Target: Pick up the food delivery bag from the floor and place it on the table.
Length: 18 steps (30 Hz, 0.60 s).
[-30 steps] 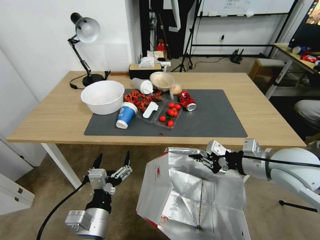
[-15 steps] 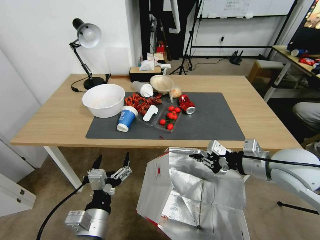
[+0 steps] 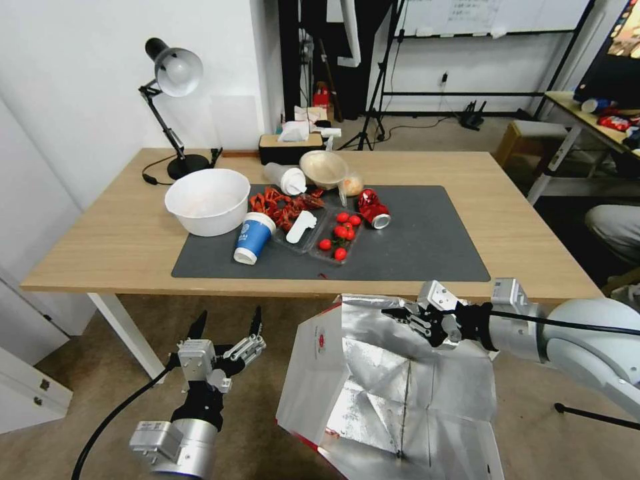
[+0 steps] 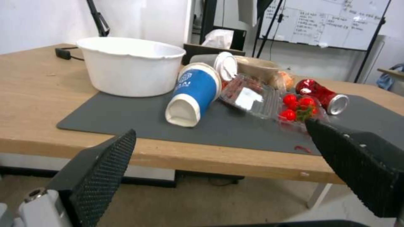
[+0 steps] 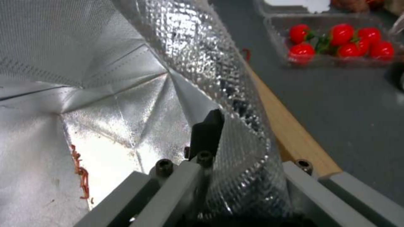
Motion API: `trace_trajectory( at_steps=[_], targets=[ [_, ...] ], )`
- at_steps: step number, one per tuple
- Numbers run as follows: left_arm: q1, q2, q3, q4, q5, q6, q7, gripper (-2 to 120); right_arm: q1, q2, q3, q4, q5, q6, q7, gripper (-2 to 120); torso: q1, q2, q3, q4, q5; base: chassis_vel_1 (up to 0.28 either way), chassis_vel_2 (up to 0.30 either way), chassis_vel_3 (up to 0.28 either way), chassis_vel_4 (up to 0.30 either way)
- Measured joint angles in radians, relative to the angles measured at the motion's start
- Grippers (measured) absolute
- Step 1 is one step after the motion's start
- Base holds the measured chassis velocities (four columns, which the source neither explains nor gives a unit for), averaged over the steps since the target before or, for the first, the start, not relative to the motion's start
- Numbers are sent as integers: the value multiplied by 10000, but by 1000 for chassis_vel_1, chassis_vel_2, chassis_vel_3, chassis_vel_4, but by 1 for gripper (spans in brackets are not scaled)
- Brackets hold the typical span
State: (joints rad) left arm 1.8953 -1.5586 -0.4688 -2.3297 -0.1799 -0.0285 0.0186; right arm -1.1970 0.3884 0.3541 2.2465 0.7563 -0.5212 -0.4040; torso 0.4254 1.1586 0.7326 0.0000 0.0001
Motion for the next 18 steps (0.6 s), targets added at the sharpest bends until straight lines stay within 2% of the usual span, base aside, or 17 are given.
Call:
trace_trajectory(
  at_steps=[4,5,7,9,10,14,16,18],
  targets=[
    [6,9,-21,12,0,-9,-67,100,257,89,276,68,860,-378,460,0,-6,-16,-8,0,0,0,0,0,0],
    [6,27,-38,13,-7,-20,-99,100,473,120,461,134,1546,-646,791,0,-10,-24,-11,0,0,0,0,0,0],
    [7,32,-43,13,-10,-22,-104,100,528,121,498,146,1678,-698,858,0,-10,-24,-12,0,0,0,0,0,0],
    [-2,68,-90,13,-47,-36,-156,100,1209,129,913,292,3391,-1301,1693,0,-17,-38,-20,0,0,0,0,0,0],
    [-2,68,-90,13,-47,-36,-156,100,1209,129,913,292,3391,-1301,1693,0,-17,-38,-20,0,0,0,0,0,0],
    [2,93,-116,6,-86,-34,-116,100,2166,138,1495,227,5208,-1754,2714,0,-23,-51,-26,0,-1,0,0,0,0],
    [2,95,-122,6,-89,-34,-113,100,2359,149,1593,167,5515,-1805,2940,0,-25,-53,-28,0,-2,0,0,0,0],
    [-8,110,-141,7,-108,-36,-112,100,3182,227,1723,-97,6518,-1992,3762,0,-27,-58,-32,0,-1,0,0,0,0]
  ],
)
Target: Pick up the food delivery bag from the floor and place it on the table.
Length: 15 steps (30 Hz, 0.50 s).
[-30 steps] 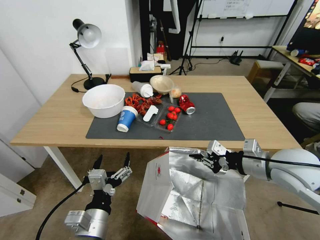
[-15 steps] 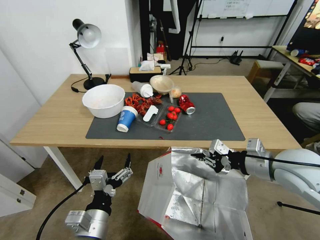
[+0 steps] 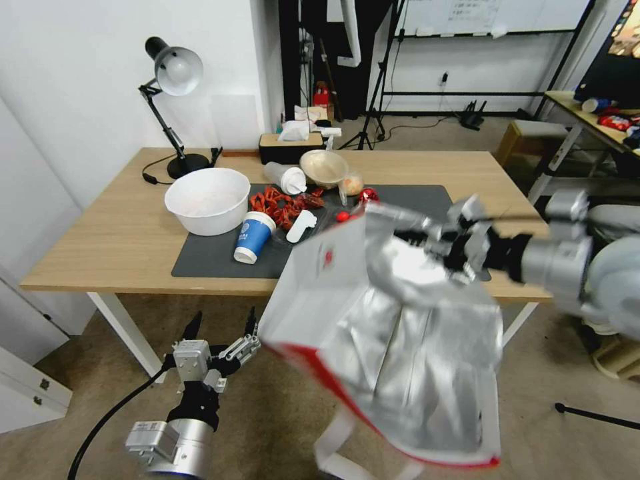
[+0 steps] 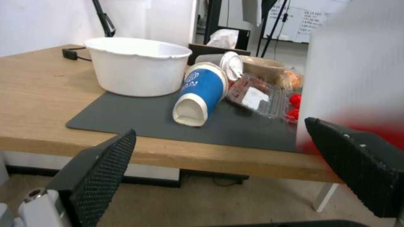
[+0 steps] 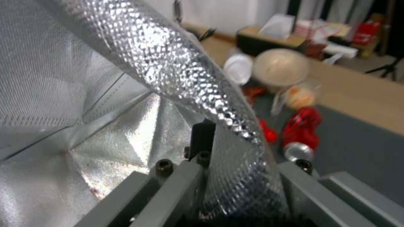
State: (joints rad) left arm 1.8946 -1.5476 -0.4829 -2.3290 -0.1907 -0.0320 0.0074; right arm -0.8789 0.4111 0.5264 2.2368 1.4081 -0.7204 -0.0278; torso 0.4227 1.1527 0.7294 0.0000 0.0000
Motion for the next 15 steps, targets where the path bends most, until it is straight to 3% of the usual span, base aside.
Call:
trace_trajectory(
  at_steps=[8,15],
  targets=[
    [-27,-1,1,50,-10,-21,-19,100,1626,254,-216,-761,1336,-108,1862,0,-6,-12,-6,0,1,0,0,0,0],
    [-43,-2,4,120,-10,-38,-28,100,2131,439,-467,-1098,1712,-113,3536,0,-8,-19,-9,1,2,0,0,0,0]
  ],
)
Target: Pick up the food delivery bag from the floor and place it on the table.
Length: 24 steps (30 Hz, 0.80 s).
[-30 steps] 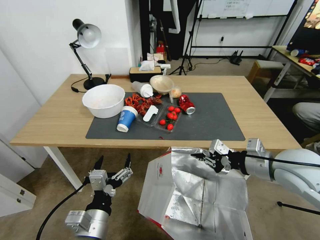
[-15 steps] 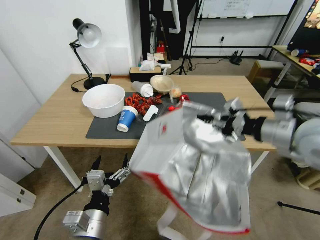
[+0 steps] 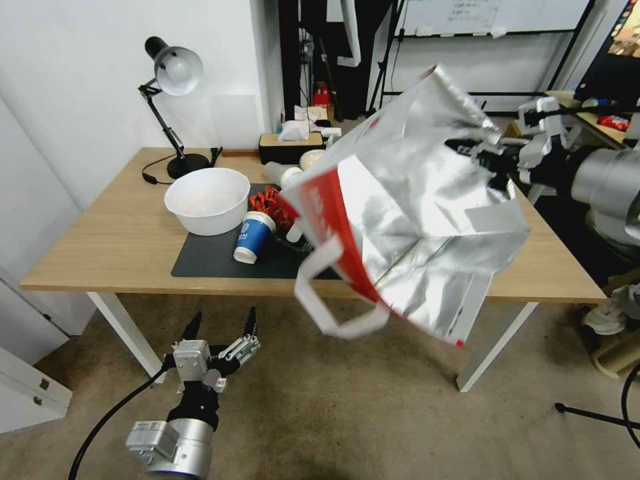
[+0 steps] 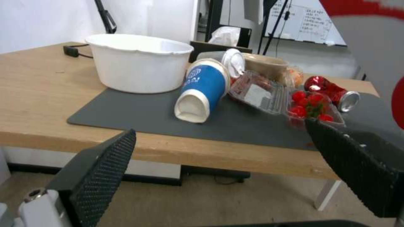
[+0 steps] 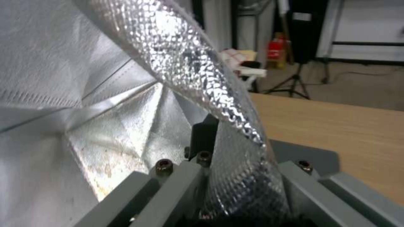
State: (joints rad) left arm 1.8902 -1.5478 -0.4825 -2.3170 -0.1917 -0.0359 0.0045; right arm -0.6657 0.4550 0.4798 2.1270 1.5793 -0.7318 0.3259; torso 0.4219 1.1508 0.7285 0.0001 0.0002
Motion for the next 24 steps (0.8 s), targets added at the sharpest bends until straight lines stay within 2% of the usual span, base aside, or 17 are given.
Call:
trace_trajectory(
  at_steps=[2,4,9,12,14,16,24],
  targets=[
    [-7,0,3,7,0,-6,-1,100,77,18,-33,-61,85,-1,318,0,0,-1,0,-1,0,0,0,0,0],
    [-22,3,15,37,0,-47,-2,100,394,99,-147,-374,468,-1,1304,0,-2,-4,-3,-1,-2,0,0,0,0],
    [-23,12,17,48,0,-61,-2,100,552,143,-202,-604,624,-1,1729,0,-2,-5,-3,-1,-1,0,0,0,0],
    [-24,47,19,58,-2,-66,-6,100,785,295,-356,-1031,1090,-2,2785,0,-3,-7,-5,0,-1,0,0,0,0],
    [-24,50,20,59,-3,-66,-8,100,813,340,-375,-1128,1213,-1,3041,0,-4,-8,-5,-1,-1,0,0,0,0],
    [-11,58,24,62,-5,-72,-15,100,922,432,-392,-1388,1649,-1,3923,0,-5,-11,-6,0,-1,0,0,0,0],
    [-1,76,50,61,-1,-94,-19,100,939,468,-379,-1956,2037,6,5061,0,-7,-14,-8,0,-1,0,0,0,0]
  ],
)
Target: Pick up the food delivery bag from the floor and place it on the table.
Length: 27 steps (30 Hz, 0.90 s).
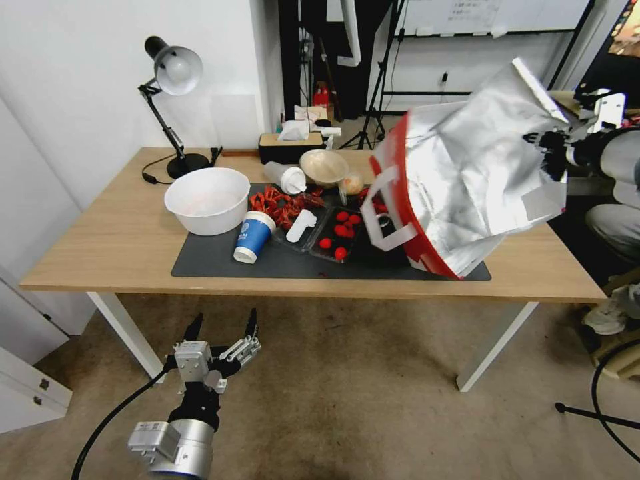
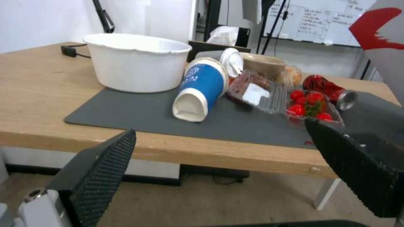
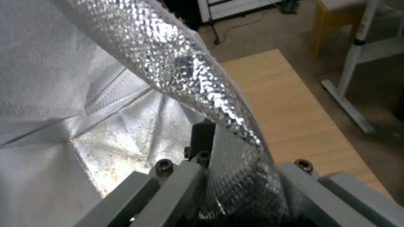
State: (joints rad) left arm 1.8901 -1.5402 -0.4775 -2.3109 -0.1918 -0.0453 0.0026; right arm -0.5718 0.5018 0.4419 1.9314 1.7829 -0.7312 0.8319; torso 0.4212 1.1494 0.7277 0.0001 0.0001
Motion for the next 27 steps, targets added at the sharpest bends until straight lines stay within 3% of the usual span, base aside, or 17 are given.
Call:
trace_trajectory(
  at_steps=[5,27],
  targets=[
    [33,-3,2,-21,31,-56,0,100,-18,28,-2,-319,14,10,540,0,-1,0,-1,-1,-1,0,0,0,0],
    [82,-14,33,-115,83,-108,0,100,-299,-212,156,-824,-8,110,938,0,-2,-3,-3,-2,-1,0,0,0,0]
  ],
)
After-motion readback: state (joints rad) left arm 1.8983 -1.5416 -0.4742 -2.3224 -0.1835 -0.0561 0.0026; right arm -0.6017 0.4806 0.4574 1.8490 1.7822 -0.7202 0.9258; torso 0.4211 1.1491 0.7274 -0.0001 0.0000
